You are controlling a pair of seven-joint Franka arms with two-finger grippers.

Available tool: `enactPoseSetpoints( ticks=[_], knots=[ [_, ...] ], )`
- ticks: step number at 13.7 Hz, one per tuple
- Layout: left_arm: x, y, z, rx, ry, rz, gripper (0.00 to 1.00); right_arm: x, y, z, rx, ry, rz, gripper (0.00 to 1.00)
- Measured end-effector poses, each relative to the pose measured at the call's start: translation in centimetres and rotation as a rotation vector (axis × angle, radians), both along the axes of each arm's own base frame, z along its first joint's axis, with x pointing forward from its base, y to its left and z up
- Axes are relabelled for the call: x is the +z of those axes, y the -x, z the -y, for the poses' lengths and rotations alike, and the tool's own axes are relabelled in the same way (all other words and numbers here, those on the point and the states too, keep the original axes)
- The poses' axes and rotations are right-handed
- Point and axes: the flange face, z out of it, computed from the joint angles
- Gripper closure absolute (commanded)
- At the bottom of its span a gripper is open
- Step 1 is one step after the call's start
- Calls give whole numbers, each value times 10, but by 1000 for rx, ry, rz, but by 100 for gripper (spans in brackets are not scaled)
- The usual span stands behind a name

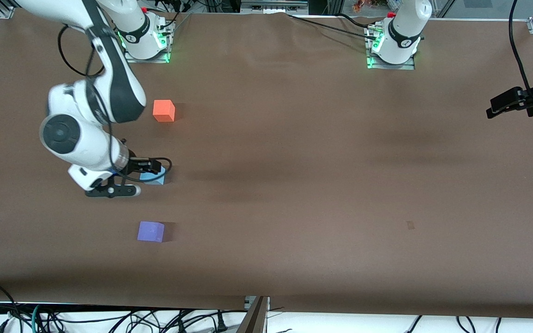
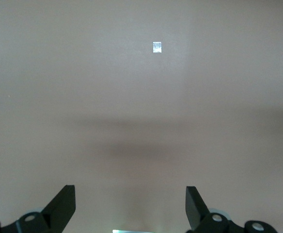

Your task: Place blue block between orange and purple blocks

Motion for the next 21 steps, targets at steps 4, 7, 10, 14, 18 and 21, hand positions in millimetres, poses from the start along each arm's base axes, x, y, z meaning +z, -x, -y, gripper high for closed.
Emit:
enactPoseSetpoints(
  ticks=[4,7,10,14,18,21],
  knots=[
    [0,0,6,-11,1,0,0,74,-5,20,-21,15,-34,0],
    [0,0,13,-24,2,0,0,110,-4,41,-5,16,-35,0],
    [0,0,26,-48,4,-2,0,145,7,80,21,2,-33,0],
    [0,0,27,-49,4,-7,0,176,21,107,2,-10,12,0],
    [0,1,28,-52,4,-8,0,230,51,126,33,-12,83,0],
    [-1,1,30,-54,4,-9,0,226,61,131,103,10,38,0]
  ],
)
